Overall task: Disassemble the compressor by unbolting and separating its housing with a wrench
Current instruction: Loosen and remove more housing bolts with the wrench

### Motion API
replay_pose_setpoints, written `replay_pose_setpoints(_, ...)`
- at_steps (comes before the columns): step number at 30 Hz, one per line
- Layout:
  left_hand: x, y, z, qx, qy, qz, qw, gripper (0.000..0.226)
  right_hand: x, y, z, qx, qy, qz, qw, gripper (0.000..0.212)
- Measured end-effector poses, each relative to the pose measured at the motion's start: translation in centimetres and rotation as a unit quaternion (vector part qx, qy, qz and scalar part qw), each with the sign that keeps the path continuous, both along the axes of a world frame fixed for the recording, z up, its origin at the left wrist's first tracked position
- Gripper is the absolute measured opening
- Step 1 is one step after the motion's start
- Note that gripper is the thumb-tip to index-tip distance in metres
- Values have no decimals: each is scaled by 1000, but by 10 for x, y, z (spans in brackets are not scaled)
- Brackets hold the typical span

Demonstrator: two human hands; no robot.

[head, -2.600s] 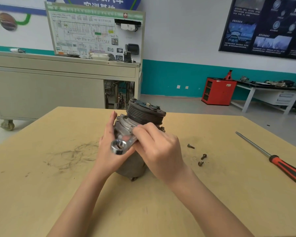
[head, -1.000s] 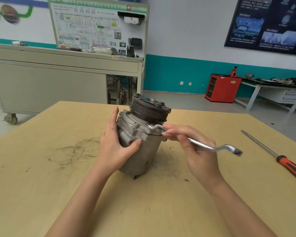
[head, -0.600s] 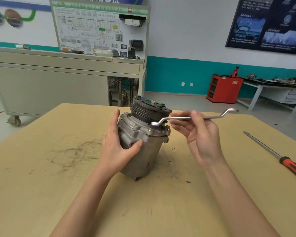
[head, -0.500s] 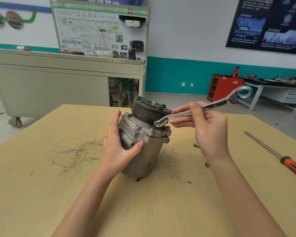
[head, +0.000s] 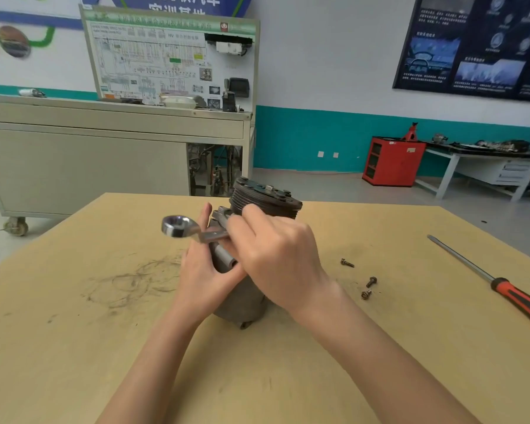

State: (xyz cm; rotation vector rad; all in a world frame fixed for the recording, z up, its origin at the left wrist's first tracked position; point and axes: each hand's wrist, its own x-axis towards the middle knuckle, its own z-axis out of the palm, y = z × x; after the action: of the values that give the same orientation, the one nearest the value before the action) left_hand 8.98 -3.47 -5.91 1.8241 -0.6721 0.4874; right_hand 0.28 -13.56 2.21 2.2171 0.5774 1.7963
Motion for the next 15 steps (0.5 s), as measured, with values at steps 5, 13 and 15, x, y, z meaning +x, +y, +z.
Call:
replay_pose_setpoints(5, -2, -4, 2, -72, 39, -45, 996, 85, 2, -3, -19, 31, -40, 34, 998, 21)
replay_pose_setpoints(13, -7, 6, 1, -20, 27, -30, 999, 88, -15, -77, -57, 596, 207, 429, 647, 36)
replay_pose_setpoints(15, -6, 5, 2, -19, 31, -34, 999, 87, -12, -86, -60, 627, 242, 430, 603, 42)
